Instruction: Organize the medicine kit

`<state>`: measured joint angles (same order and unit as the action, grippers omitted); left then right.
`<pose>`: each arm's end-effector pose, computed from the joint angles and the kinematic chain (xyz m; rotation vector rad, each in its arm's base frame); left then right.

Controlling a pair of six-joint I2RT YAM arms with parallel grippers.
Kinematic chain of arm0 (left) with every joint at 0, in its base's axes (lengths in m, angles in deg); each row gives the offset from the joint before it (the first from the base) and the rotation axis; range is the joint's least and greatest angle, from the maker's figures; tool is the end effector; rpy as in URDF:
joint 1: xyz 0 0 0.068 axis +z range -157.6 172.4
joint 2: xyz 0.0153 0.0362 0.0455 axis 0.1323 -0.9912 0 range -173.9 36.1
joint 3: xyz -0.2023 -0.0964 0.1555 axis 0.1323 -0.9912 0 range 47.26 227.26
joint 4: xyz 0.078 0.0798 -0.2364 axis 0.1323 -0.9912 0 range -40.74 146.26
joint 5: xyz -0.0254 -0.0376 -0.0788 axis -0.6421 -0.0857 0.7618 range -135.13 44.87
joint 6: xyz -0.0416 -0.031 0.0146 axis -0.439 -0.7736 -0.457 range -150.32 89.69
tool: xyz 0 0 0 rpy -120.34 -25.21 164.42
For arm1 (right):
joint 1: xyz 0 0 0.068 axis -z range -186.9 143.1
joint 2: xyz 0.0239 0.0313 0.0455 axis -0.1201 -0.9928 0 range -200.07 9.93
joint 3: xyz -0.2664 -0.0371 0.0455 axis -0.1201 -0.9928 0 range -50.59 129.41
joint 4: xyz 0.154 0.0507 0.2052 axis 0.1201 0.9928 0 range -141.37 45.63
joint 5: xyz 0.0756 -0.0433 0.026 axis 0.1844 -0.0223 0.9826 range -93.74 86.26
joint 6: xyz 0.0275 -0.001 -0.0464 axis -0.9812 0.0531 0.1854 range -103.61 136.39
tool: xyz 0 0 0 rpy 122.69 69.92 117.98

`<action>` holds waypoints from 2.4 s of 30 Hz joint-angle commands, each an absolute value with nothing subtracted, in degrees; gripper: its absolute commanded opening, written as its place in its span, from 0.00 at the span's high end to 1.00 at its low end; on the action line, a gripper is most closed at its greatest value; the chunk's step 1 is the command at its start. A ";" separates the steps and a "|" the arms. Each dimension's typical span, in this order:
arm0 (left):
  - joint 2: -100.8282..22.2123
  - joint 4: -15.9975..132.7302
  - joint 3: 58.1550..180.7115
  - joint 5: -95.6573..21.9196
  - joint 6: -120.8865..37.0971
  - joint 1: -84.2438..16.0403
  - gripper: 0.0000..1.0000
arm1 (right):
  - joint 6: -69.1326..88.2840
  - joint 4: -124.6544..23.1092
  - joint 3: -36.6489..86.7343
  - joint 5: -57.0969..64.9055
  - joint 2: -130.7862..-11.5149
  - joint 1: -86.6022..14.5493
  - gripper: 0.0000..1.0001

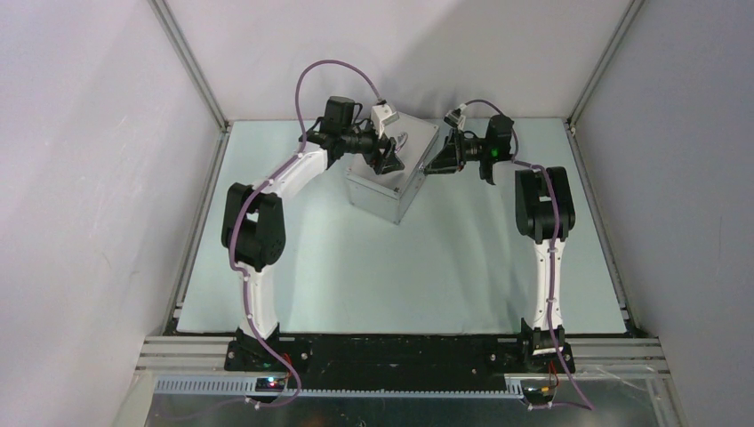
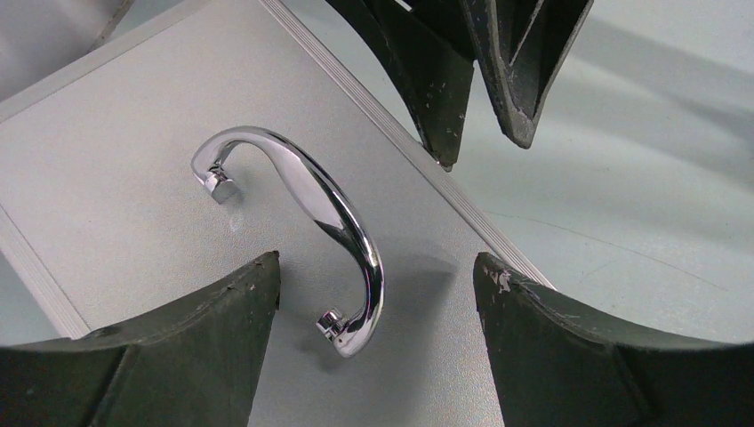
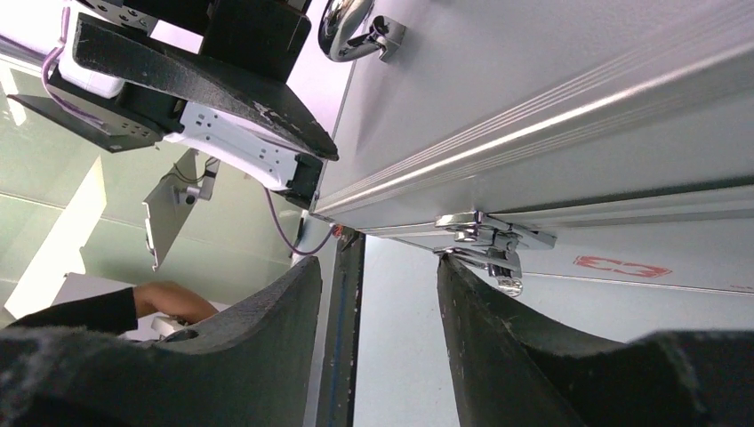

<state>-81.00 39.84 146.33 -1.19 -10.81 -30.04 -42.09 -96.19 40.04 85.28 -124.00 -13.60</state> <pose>0.4285 -0.2037 0.2733 1.1423 1.7613 -0.8557 0.4897 0.0935 0.1812 -0.6676 1.8980 1.9558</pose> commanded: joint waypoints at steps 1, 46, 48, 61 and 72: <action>-85.68 27.63 142.80 -4.50 -12.91 -30.18 0.16 | -41.18 -96.48 41.72 86.28 -122.10 -14.19 0.45; -85.75 28.11 142.38 -4.09 -13.10 -30.19 0.16 | 3.08 -37.81 48.92 68.38 -117.16 -13.63 0.46; -85.84 28.12 142.52 -4.00 -13.11 -30.20 0.16 | 3.92 -37.67 48.02 69.58 -116.96 -13.10 0.47; -85.87 28.23 142.36 -4.34 -13.27 -30.20 0.16 | 7.13 -33.90 50.13 68.38 -119.60 -13.68 0.65; -85.83 28.24 142.36 -4.70 -13.37 -30.23 0.16 | 7.88 -31.86 53.53 63.81 -122.46 -15.03 1.00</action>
<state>-81.00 40.10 146.24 -1.45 -10.81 -29.91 6.81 -32.67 50.55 66.09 -120.92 -14.43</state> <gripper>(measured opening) 0.842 0.039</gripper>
